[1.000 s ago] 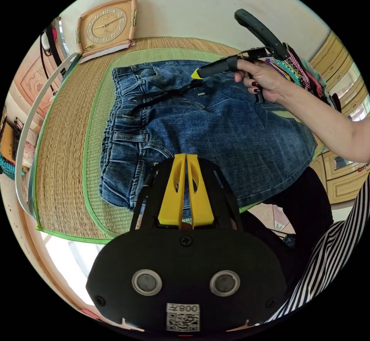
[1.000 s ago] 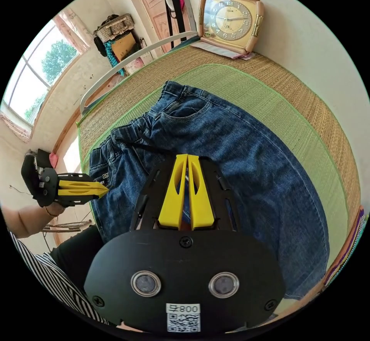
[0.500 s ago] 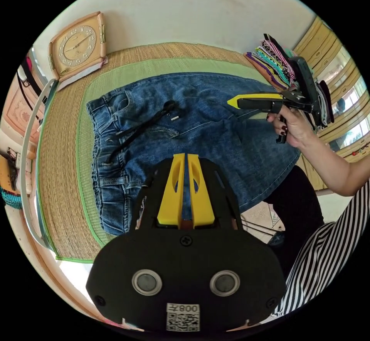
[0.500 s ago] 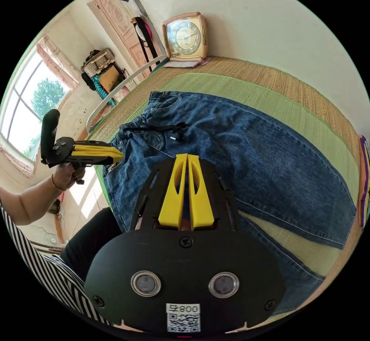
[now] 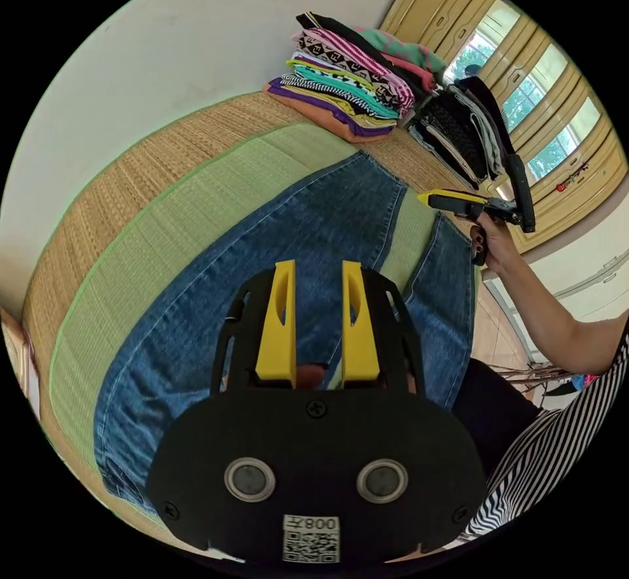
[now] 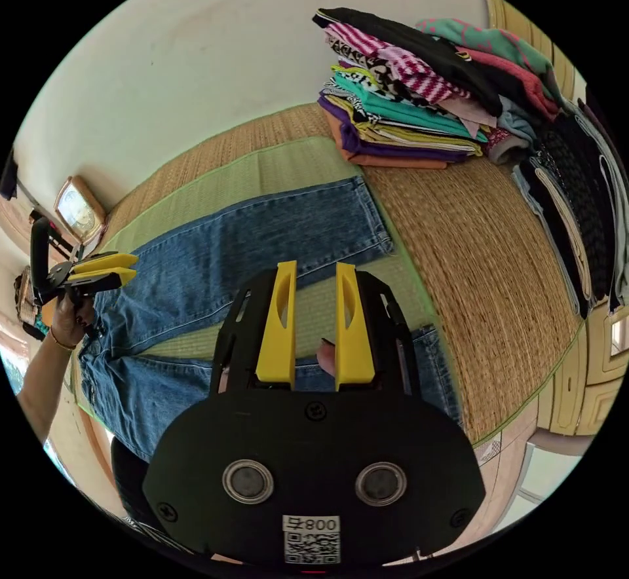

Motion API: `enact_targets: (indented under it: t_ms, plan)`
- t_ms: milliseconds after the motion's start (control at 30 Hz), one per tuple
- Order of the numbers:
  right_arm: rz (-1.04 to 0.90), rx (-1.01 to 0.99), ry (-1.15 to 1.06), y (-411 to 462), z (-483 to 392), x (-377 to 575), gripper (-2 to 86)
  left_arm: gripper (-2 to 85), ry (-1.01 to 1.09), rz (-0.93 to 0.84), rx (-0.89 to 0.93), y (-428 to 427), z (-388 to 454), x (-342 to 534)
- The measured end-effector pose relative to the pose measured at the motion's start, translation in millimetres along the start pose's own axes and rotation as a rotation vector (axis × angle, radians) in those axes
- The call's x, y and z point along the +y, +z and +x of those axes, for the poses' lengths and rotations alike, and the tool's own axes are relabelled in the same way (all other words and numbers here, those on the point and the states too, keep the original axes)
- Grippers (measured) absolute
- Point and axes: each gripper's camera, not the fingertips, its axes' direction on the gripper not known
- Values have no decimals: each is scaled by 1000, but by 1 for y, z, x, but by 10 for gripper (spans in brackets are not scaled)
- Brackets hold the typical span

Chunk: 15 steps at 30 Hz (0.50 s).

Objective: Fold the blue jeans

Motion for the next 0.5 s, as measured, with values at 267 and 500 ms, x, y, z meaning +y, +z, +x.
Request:
enact_targets:
  t_ms: [267, 500]
  plan:
    - [-44, 96, -52, 32, 69, -20, 90, 98, -4, -145, -171, 102, 2, -136]
    - [-13, 79, -124, 15, 88, -13, 43, 45, 55, -146, -183, 119, 19, -164]
